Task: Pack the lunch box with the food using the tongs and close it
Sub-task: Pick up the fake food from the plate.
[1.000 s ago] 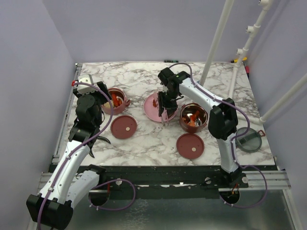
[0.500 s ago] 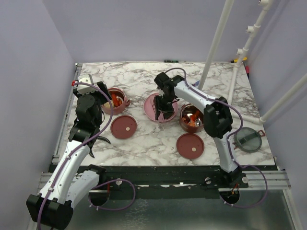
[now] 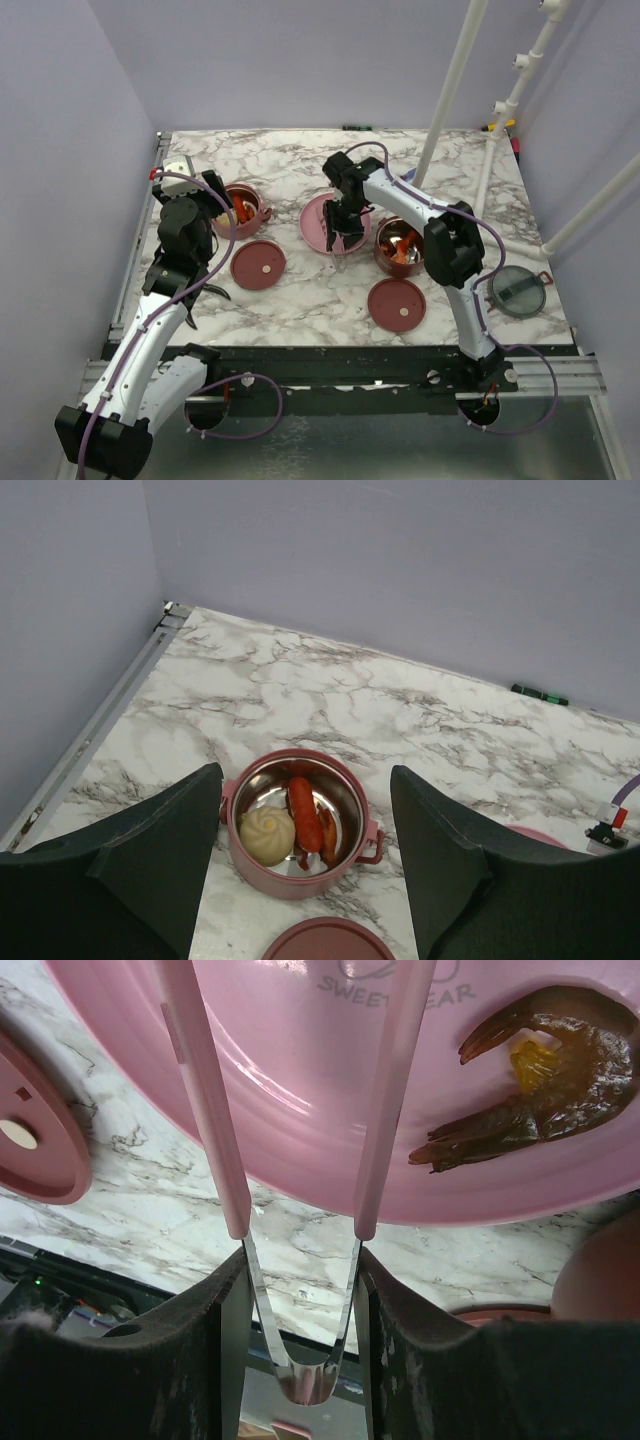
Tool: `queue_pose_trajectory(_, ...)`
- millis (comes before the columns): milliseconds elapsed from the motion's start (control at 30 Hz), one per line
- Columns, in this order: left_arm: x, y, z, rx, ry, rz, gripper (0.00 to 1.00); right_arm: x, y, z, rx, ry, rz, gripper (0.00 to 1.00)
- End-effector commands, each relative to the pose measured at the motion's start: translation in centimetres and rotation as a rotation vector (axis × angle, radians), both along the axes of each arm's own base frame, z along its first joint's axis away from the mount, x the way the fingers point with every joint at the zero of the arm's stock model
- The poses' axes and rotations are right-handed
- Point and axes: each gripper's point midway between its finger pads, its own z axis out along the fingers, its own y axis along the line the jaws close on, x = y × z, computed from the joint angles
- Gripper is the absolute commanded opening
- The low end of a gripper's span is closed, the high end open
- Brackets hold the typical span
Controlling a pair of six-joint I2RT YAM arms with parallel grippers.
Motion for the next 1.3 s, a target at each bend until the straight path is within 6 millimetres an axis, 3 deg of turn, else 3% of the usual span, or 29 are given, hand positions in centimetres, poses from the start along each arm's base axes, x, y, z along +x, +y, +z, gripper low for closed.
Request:
queue_pose_trajectory(0,-0.2,-0.2,0.2,-0.009,-0.02,-0.018,0.7,-0.5,-0.1,-0.8,-0.027,0.03,0.004,0.42)
queue_pose_trajectory(667,-0.3,-0.3,0.4,-0.01,-0.026,-0.022,0.7,-0.3,0.7,-1.7,-0.037,0.053,0.037,0.4)
queue_pose_trajectory(900,-0.4,-0.3,0.5,-0.012,-0.03,-0.02,0.7,-0.4,-0.9,-2.3,-0.121,0.053,0.038,0.36)
queue_pose_trajectory(1000,-0.5,-0.2,0.6,-0.012,-0.031,-0.02,0.7,-0.4,-1.7,-2.4,-0.16,0.044,0.04,0.29)
queue_pose_trajectory(1133,-0.5,-0.3,0.6,-0.01,-0.031,-0.019,0.7,-0.2,-1.8,-1.7,-0.161,0.026,0.037,0.21)
queue_pose_trajectory(1267,-0.5,-0.2,0.7,-0.01,-0.033,-0.019,0.7,0.5,-0.7,0.3,-0.088,-0.025,0.029,0.17)
